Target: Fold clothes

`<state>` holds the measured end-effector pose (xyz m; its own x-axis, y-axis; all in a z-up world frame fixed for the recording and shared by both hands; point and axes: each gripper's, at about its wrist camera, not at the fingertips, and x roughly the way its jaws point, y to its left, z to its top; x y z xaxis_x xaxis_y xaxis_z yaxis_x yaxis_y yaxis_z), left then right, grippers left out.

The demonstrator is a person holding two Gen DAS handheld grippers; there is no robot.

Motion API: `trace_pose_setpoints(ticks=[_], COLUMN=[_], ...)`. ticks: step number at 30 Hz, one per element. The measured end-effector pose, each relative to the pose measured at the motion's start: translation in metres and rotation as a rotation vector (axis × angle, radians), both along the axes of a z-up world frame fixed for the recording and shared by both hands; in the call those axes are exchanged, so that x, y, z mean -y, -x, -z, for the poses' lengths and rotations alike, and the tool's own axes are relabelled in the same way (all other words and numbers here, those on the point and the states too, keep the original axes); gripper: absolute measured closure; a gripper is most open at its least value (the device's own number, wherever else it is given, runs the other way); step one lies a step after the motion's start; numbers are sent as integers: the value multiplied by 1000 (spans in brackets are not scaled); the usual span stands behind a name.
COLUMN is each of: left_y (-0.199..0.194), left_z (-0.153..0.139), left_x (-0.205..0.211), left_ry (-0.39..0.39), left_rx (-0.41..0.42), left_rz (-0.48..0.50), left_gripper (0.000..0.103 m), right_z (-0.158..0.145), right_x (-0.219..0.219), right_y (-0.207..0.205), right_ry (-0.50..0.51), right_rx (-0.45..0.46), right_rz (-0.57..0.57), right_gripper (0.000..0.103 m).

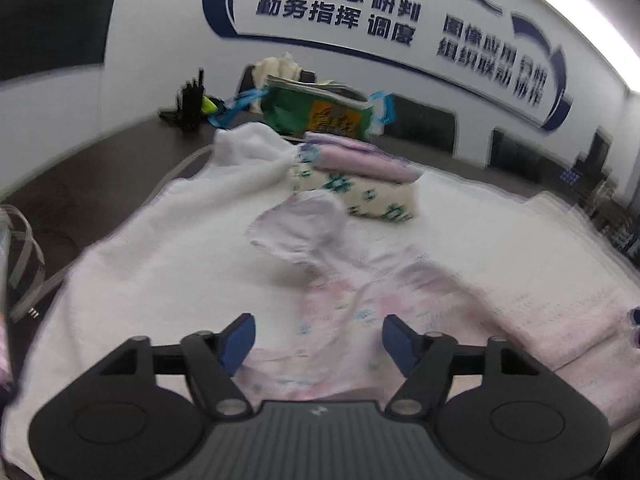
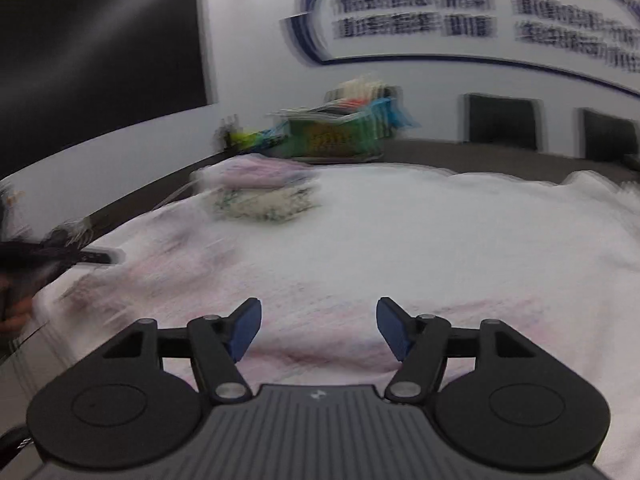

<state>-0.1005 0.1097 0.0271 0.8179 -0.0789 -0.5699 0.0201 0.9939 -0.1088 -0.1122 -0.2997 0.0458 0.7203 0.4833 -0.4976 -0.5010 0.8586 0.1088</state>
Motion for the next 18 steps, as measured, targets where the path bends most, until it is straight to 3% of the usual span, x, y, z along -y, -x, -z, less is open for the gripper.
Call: trace_pose_setpoints(ticks=[3, 5, 6, 7, 8, 10, 12, 16, 17, 18], left_y=[-8, -12, -11, -11, -10, -9, -3, 12, 16, 21], left_z=[8, 11, 11, 11, 12, 12, 10, 3, -2, -10], left_x=[3, 4, 5, 6, 6, 8, 17, 59, 66, 70], left_ry=[11, 34, 53, 71, 89, 126, 206, 404, 413, 407], left_rx=[-16, -29, -37, -44, -52, -68, -96, -133, -137, -125], left_rz=[-15, -16, -9, -2, 5, 18, 37, 240, 304, 356], left_gripper=[36, 50, 72, 93, 98, 100, 101, 99, 97, 90], right_z=[14, 24, 30, 36, 32, 28, 12, -10, -15, -18], right_x=[-37, -54, -55, -55, -52, -47, -36, 3, 10, 10], right_y=[-3, -3, 2, 7, 13, 10, 2, -29, -32, -27], right_ry=[100, 176, 199, 222, 227, 232, 277, 365, 346, 310], right_rx=[-19, -50, -70, -89, -100, -106, -25, 108, 99, 83], right_rz=[-79, -84, -76, -66, -43, 2, 129, 463, 484, 413], right_gripper=[33, 41, 52, 95, 103, 103, 103, 103, 103, 101])
